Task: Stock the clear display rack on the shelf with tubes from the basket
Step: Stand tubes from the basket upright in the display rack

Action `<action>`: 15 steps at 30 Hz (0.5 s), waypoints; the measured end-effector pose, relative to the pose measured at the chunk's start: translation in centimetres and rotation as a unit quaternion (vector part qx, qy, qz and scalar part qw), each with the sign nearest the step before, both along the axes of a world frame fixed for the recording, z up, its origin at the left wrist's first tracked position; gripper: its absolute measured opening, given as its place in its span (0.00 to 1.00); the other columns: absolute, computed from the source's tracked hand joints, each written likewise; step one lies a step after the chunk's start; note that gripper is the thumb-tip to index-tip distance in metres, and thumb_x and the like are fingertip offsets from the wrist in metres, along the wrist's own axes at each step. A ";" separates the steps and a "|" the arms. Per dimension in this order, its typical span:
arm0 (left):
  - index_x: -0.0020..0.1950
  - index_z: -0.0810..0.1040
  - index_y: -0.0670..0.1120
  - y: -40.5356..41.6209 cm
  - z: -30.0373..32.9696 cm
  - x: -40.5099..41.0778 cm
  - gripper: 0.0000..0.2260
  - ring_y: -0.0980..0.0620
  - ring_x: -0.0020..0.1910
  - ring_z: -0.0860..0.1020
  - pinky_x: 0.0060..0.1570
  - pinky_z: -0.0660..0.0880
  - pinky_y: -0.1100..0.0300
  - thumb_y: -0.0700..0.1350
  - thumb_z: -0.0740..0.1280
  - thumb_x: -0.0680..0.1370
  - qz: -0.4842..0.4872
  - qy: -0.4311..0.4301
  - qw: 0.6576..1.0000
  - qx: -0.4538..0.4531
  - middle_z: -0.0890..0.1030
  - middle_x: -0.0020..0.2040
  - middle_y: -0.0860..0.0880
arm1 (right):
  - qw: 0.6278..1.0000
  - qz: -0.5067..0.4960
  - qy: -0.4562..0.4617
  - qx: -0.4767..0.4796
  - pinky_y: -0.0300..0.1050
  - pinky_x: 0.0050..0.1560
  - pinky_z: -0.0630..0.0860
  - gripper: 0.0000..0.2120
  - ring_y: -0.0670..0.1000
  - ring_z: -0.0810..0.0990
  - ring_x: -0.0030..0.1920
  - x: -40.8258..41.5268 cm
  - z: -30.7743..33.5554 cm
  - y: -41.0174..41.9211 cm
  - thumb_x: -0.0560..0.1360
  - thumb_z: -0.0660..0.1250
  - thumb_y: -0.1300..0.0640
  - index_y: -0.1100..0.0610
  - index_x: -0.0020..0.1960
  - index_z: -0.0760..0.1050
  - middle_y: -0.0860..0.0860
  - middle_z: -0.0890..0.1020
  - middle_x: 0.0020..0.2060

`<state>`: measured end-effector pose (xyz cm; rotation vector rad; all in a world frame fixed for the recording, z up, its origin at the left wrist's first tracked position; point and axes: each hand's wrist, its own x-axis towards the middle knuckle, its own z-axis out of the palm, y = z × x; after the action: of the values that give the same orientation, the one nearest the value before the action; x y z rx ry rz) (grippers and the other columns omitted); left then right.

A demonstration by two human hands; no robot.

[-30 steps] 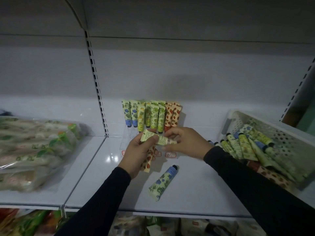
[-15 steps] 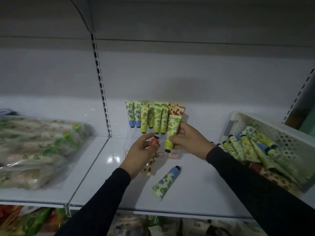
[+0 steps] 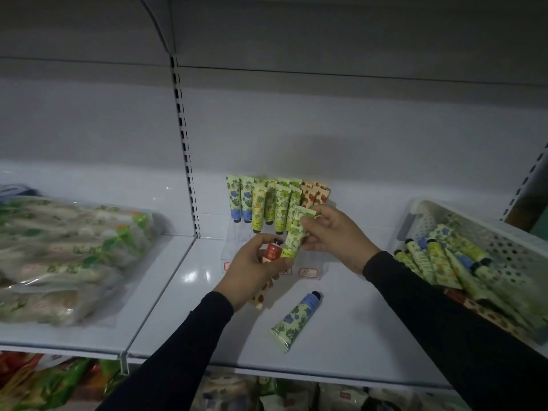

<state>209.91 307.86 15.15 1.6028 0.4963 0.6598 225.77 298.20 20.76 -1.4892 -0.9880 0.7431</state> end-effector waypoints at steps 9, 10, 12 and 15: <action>0.60 0.76 0.51 1.8 -0.5 -0.9 0.11 0.51 0.36 0.79 0.40 0.78 0.57 0.43 0.68 0.79 0.054 -0.004 0.998 -0.010 0.83 0.51 0.44 | 0.993 -0.072 -0.066 0.060 0.40 0.44 0.83 0.08 0.54 0.84 0.41 0.8 2.3 0.7 0.76 0.70 0.61 0.65 0.51 0.81 0.64 0.83 0.46; 0.61 0.76 0.51 2.3 -0.5 -1.3 0.11 0.51 0.37 0.80 0.41 0.79 0.57 0.43 0.67 0.79 0.075 -0.010 0.997 -0.012 0.83 0.52 0.45 | 0.991 -0.088 -0.077 0.067 0.43 0.45 0.83 0.07 0.56 0.85 0.42 0.9 2.5 1.0 0.75 0.71 0.60 0.64 0.50 0.82 0.64 0.84 0.46; 0.62 0.76 0.51 3.4 -0.7 -2.1 0.11 0.50 0.38 0.80 0.42 0.79 0.57 0.43 0.65 0.80 0.119 -0.026 0.993 -0.010 0.84 0.52 0.47 | 0.984 -0.115 -0.117 0.071 0.50 0.45 0.83 0.04 0.58 0.85 0.39 1.0 2.8 1.6 0.74 0.72 0.59 0.60 0.45 0.83 0.60 0.85 0.40; 0.62 0.75 0.48 5.0 -1.4 -3.4 0.10 0.52 0.38 0.80 0.37 0.78 0.61 0.43 0.65 0.81 0.174 -0.036 0.984 -0.007 0.84 0.51 0.48 | 0.957 -0.148 -0.242 0.063 0.42 0.40 0.77 0.07 0.45 0.79 0.29 0.9 3.0 2.7 0.74 0.72 0.56 0.58 0.40 0.84 0.48 0.81 0.29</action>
<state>206.47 312.85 13.78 1.4866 0.7347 0.9702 226.71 300.92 23.79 -1.6955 -1.1116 0.0927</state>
